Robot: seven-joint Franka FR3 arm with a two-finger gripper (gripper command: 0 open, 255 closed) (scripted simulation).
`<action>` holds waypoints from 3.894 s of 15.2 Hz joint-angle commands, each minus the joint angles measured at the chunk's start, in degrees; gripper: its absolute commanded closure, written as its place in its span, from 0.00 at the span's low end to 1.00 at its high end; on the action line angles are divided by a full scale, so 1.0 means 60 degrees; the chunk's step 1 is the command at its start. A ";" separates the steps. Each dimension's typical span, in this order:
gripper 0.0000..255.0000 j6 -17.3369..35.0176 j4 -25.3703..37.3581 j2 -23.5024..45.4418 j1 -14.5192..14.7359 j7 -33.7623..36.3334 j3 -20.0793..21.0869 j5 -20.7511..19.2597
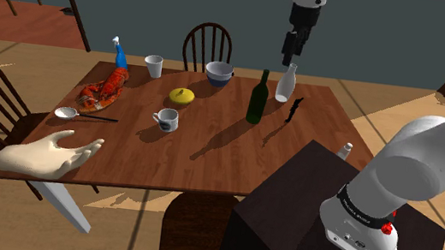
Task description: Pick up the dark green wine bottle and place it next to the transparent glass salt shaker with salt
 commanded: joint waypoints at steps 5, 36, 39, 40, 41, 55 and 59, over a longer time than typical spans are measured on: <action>0.00 0.0963 0.0972 0.2037 -0.0194 -0.0957 -0.0729 0.0116; 0.00 0.1578 0.8729 1.1279 -0.2104 -0.4148 -0.1170 0.2486; 0.00 0.1577 0.8731 1.1280 -0.2104 -0.4148 -0.1170 0.2486; 0.00 0.1577 0.8731 1.1280 -0.2104 -0.4148 -0.1170 0.2486; 0.00 0.1577 0.8731 1.1280 -0.2104 -0.4148 -0.1170 0.2486; 1.00 0.1400 0.8780 1.1151 -0.2094 -0.4140 -0.1189 0.2461; 1.00 0.1029 0.8919 1.0916 -0.2080 -0.4124 -0.1224 0.2413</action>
